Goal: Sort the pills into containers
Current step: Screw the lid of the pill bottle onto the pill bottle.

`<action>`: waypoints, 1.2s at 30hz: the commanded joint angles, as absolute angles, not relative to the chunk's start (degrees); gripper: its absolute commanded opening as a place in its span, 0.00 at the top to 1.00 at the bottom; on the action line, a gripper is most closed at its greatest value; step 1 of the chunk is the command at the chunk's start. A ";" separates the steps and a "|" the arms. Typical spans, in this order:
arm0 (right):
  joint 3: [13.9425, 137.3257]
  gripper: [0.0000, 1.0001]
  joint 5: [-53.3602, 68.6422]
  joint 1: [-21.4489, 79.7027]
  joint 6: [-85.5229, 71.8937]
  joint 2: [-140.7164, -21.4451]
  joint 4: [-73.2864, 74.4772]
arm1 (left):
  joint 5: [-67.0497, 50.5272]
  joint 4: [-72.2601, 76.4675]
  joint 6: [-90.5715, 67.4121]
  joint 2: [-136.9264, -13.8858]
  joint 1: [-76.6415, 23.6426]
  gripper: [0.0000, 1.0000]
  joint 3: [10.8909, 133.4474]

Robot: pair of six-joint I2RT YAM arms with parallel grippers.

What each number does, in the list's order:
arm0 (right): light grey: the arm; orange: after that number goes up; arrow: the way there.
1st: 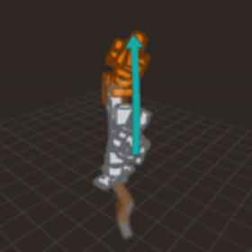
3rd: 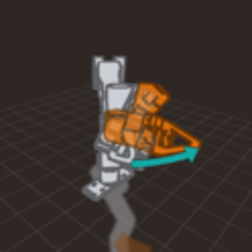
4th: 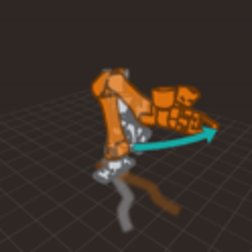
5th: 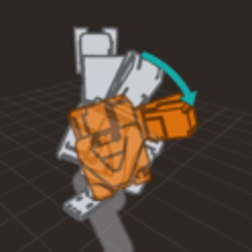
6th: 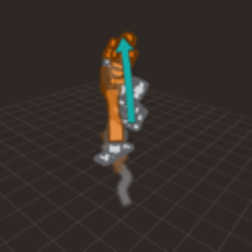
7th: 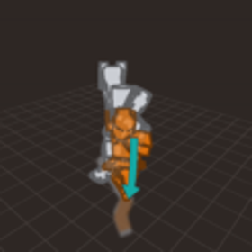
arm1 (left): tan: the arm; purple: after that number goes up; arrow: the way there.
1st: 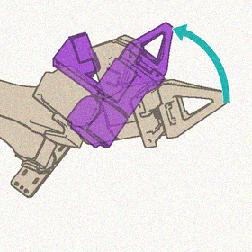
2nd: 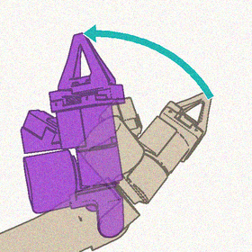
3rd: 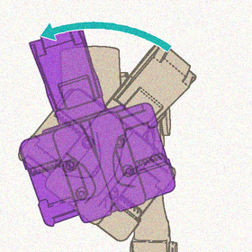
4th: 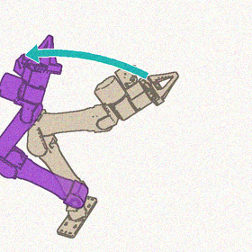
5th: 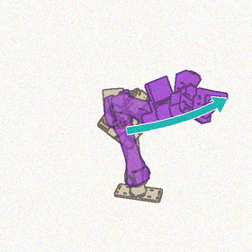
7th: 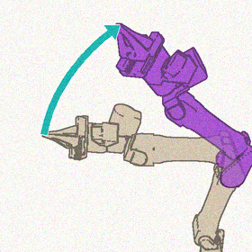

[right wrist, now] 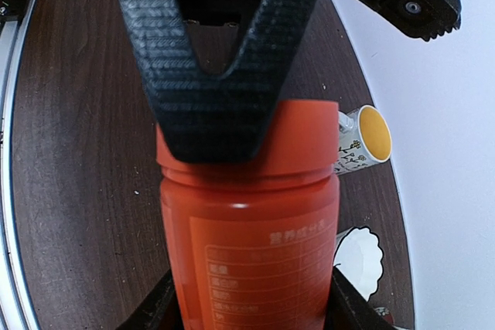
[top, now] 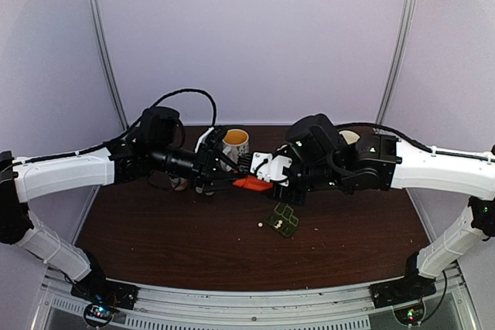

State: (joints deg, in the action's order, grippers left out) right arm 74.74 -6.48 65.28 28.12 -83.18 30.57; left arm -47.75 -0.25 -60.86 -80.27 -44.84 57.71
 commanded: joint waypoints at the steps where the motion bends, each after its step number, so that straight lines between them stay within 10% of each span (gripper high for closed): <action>1: 77.82 1.00 -4.84 65.77 27.54 -83.67 33.10 | -46.68 -6.09 -54.09 -80.56 -45.18 0.48 61.67; 36: 88.54 1.00 51.02 56.04 14.49 -91.63 42.82 | -29.80 -20.27 22.00 -61.21 -52.31 0.49 58.24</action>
State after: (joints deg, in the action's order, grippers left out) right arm 90.67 41.36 57.34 20.12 -92.86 45.54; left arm -33.19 -20.80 10.37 -63.07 -51.99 56.82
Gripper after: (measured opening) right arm 0.527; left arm 0.515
